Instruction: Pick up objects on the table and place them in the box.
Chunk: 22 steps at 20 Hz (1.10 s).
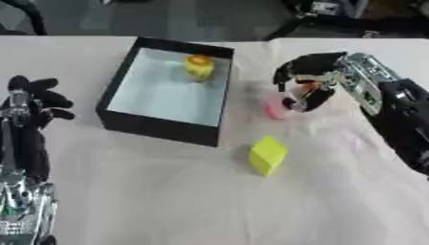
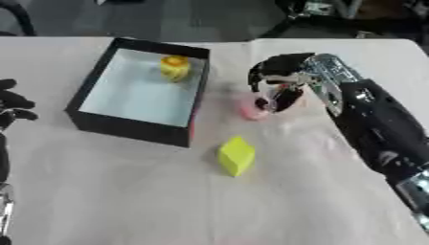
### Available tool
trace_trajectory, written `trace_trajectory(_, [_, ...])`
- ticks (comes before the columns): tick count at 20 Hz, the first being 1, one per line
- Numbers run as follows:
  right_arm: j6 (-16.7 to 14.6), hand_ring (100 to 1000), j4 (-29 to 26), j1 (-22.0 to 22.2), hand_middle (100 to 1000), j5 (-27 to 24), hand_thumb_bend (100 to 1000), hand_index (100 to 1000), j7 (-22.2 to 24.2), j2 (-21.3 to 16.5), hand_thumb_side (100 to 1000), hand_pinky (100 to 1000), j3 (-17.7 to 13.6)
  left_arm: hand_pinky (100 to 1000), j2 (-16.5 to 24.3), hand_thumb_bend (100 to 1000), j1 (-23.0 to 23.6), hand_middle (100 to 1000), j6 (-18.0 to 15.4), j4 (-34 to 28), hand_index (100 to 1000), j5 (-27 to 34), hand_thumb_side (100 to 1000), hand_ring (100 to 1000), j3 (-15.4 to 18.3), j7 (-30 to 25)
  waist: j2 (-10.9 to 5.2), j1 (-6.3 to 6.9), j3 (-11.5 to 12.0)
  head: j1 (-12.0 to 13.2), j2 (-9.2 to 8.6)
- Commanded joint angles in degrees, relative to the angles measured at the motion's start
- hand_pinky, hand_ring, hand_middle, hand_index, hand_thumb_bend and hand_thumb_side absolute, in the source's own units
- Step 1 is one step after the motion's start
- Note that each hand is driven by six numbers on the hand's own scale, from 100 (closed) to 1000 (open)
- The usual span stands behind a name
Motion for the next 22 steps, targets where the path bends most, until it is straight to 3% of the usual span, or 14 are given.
trace_trajectory(1, [1.3, 849, -1.7, -1.2, 700, -3.6, 100, 304, -4.7, -1.3, 237, 810, -1.6, 463, 0.6, 100, -0.5, 461, -0.3, -1.2, 664, -0.2, 949, 515, 0.2, 0.0, 0.18, 0.35, 0.2, -0.1, -0.09])
trace_trajectory(6, [4.5, 840, -4.6, -2.8, 640, -12.2, 100, 260, -10.0, -2.4, 203, 800, -2.7, 464, 0.4, 100, -0.5, 461, -0.6, -1.3, 664, -0.1, 947, 516, 0.1, -0.2, 0.11, 0.26, 0.5, -0.4, -0.09])
trace_trajectory(13, [7.1, 836, -7.3, -6.3, 601, -21.1, 100, 257, -12.7, -1.4, 200, 790, -1.7, 460, -0.3, 100, -0.8, 461, -2.9, -1.7, 661, 2.8, 946, 511, -0.5, 0.9, 0.18, 0.28, 1.9, -1.6, -0.09])
trace_trajectory(18, [6.7, 836, -4.1, -8.2, 589, -24.6, 100, 257, -12.1, 2.6, 204, 786, -0.6, 441, -1.0, 100, -1.4, 460, -5.1, -1.8, 658, 5.4, 949, 505, -0.9, 1.3, 0.53, 0.46, 3.2, -2.7, -0.09])
trace_trajectory(22, [3.7, 851, -2.3, -8.5, 594, -27.1, 100, 273, -8.8, 4.7, 209, 788, 0.5, 312, -1.2, 100, -1.7, 457, -6.5, -1.9, 657, 6.4, 956, 500, -0.5, 2.3, 0.67, 0.41, 3.9, -3.3, -0.09])
